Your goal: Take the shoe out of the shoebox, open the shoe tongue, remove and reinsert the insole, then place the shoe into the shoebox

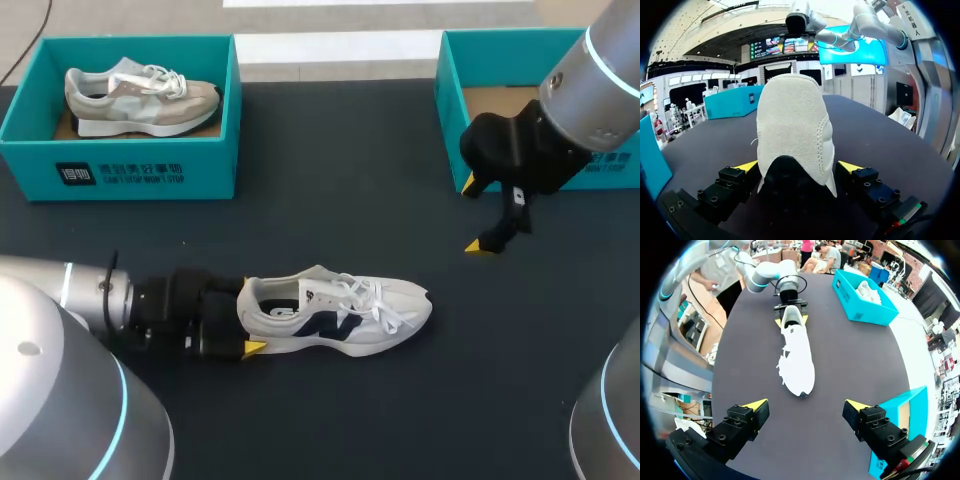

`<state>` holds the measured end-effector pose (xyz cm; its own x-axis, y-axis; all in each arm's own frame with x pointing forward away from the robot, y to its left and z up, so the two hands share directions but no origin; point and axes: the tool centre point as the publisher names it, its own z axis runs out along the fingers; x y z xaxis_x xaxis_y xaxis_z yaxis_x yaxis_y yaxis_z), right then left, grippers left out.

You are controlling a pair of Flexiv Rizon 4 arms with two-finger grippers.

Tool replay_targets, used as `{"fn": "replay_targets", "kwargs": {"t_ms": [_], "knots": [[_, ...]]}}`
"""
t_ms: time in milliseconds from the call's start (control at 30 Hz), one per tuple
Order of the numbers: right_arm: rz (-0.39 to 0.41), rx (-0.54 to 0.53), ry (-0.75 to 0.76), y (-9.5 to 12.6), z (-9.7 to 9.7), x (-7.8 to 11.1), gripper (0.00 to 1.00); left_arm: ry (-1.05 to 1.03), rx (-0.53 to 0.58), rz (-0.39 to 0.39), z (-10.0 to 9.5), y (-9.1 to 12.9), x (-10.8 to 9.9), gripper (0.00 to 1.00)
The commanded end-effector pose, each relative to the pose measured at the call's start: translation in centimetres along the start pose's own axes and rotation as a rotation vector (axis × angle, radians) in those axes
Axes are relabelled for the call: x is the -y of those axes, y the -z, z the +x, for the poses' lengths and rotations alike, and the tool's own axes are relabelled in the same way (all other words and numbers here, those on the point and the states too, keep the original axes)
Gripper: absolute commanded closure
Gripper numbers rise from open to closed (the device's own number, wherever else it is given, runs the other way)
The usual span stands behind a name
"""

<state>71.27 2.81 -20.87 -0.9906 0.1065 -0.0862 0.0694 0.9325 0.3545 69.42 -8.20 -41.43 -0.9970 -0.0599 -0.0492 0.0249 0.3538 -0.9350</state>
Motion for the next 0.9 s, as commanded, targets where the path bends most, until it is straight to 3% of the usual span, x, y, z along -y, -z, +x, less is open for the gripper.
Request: {"fn": "replay_targets", "kwargs": {"t_ms": [33, 700, 767, 800, 833, 900], "knots": [[0.003, -0.001, 0.0, -0.2, -0.1, -0.1, 0.0, -0.002, -0.003, 0.005, -0.1, -0.3, 0.1, 0.0], [0.003, -0.001, 0.0, -0.2, -0.1, -0.1, 0.0, 0.003, -0.026, -0.001, -0.3, -2.0, 0.6, 0.0], [0.003, -0.001, 0.0, -0.2, -0.1, -0.1, 0.0, 0.005, -0.025, -0.003, -0.2, -1.9, 0.5, 0.16], [0.003, -0.001, 0.0, -0.2, -0.1, -0.1, 0.0, 0.006, -0.024, -0.003, -0.2, -1.9, 0.5, 0.31], [0.003, -0.001, 0.0, -0.2, -0.1, -0.1, 0.0, 0.008, -0.024, -0.004, -0.1, -1.9, 0.5, 0.54], [0.003, -0.001, 0.0, -0.2, -0.1, -0.1, 0.0, 0.011, -0.021, -0.004, -0.1, -1.8, 0.4, 0.76]]}}
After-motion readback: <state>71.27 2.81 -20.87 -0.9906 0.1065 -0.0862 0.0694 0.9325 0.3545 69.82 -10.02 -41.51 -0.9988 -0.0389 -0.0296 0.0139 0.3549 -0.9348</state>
